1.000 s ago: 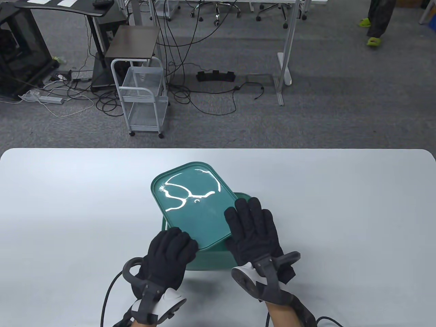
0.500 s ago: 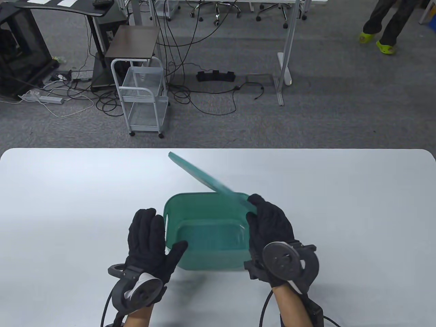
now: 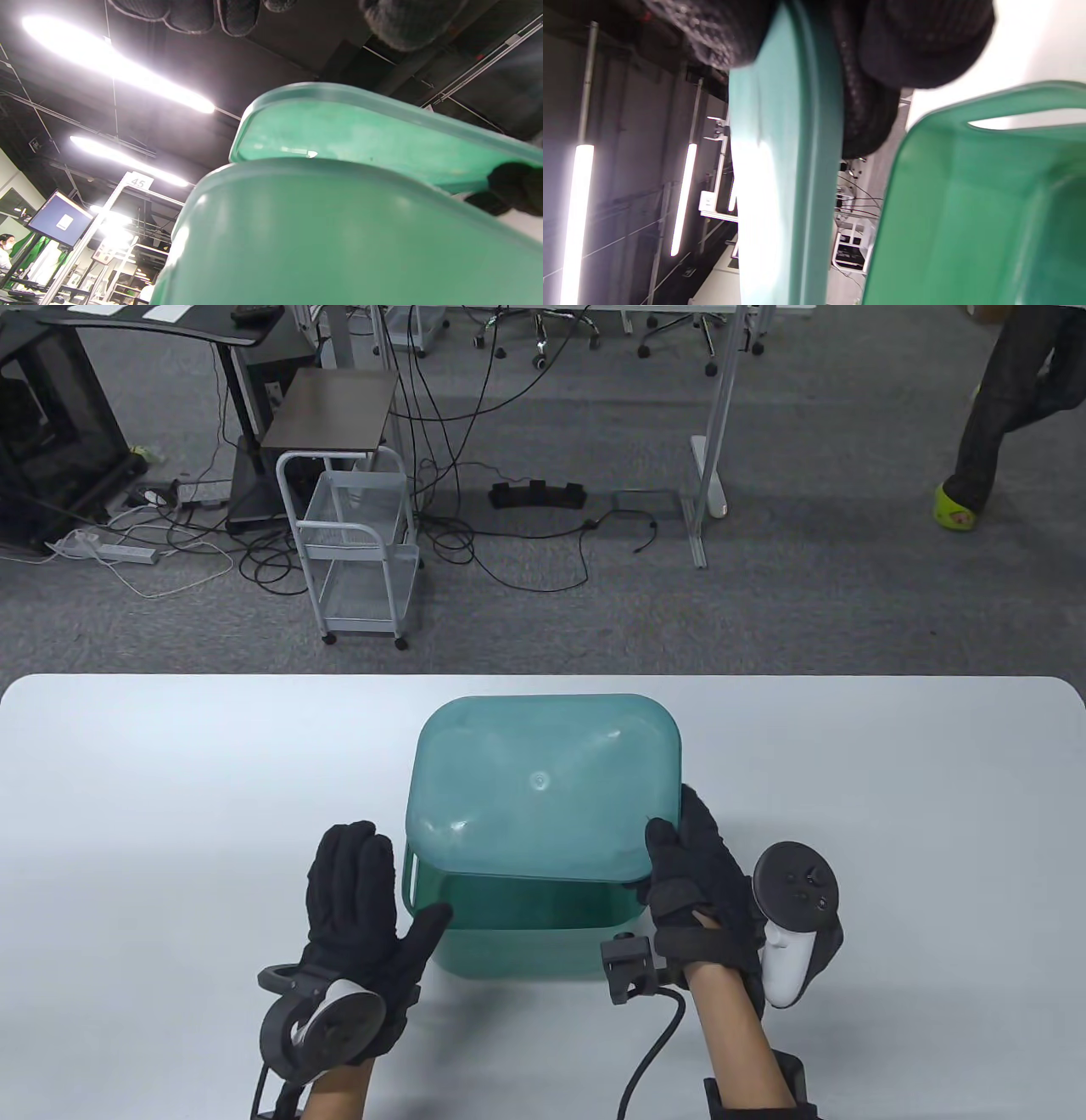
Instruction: Cover the plastic storage box
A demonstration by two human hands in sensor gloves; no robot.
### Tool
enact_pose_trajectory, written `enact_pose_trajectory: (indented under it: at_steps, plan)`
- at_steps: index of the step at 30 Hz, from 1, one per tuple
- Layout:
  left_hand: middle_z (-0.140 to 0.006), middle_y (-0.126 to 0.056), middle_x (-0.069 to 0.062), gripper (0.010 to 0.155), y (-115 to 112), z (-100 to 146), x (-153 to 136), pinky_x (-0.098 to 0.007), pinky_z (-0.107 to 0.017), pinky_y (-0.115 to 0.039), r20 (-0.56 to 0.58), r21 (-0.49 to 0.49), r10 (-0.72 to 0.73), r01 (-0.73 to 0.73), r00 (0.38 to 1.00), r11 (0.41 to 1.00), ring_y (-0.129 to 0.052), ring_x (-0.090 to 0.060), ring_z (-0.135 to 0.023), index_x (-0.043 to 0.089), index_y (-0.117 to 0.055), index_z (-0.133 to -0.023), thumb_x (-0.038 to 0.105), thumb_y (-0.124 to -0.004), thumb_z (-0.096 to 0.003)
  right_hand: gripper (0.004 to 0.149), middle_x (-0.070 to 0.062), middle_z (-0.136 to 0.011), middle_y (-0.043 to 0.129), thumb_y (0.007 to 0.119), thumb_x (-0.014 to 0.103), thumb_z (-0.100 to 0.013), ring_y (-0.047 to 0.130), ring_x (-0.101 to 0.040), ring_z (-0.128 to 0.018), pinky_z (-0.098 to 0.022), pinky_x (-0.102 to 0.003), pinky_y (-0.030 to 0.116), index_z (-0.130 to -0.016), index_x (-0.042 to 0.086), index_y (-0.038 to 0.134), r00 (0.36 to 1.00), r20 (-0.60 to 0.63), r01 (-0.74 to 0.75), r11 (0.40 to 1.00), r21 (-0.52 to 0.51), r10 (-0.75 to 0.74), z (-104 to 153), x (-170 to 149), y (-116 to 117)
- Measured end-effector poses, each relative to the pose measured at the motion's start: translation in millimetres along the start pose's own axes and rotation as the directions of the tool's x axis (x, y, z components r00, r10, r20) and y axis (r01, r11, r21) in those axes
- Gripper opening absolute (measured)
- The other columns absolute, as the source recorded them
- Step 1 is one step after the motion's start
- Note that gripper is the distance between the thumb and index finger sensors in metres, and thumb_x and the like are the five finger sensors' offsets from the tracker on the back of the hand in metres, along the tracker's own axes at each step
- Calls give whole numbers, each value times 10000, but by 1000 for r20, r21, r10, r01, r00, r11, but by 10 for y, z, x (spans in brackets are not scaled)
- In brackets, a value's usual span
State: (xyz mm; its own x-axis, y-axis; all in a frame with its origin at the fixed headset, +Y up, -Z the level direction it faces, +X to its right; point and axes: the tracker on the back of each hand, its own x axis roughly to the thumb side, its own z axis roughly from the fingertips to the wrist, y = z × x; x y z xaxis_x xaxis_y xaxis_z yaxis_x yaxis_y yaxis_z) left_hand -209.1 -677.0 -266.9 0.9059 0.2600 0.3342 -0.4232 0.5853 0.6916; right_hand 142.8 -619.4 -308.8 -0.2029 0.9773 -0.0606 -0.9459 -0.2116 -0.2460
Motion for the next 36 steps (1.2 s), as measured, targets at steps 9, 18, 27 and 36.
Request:
enact_pose_trajectory:
  at_steps: [9, 18, 27, 36]
  plan:
    - [-1274, -330, 14, 852, 22, -2, -28, -534, -868, -421, -16, 15, 13, -13, 1000, 1000, -396, -355, -1193, 361, -246, -1171, 698, -641, -496, 659, -73, -644, 938, 685, 302, -463, 1037, -220, -375, -252, -359, 855, -1042, 8, 573, 995, -95, -38, 998, 44, 42, -16, -289, 132]
    - [-1274, -334, 17, 841, 37, -5, -45, -531, -868, -425, -26, 22, 18, -17, 1000, 1000, -401, -355, -1192, 364, -265, -1171, 697, -642, -497, 657, -73, -637, 942, 684, 302, -464, 1042, -216, -363, -243, -356, 857, -1040, 5, 582, 990, -120, -63, 996, 68, 70, -43, -384, 154]
    - [-1270, -353, 19, 832, 38, -7, -46, -531, -867, -430, -28, 17, 16, -15, 999, 1000, -410, -355, -1190, 367, -281, -1169, 696, -644, -497, 657, -74, -640, 941, 683, 300, -466, 1041, -218, -365, -244, -357, 856, -1042, 2, 578, 988, -140, -51, 995, 86, 63, -63, -420, 154]
    - [-1270, -356, 19, 827, 34, -11, -47, -530, -866, -432, -31, 11, 15, -14, 999, 1000, -415, -354, -1189, 366, -293, -1169, 695, -645, -497, 658, -79, -646, 939, 682, 297, -468, 1040, -224, -370, -249, -362, 854, -1045, -1, 576, 986, -150, -61, 993, 101, 76, -91, -443, 194]
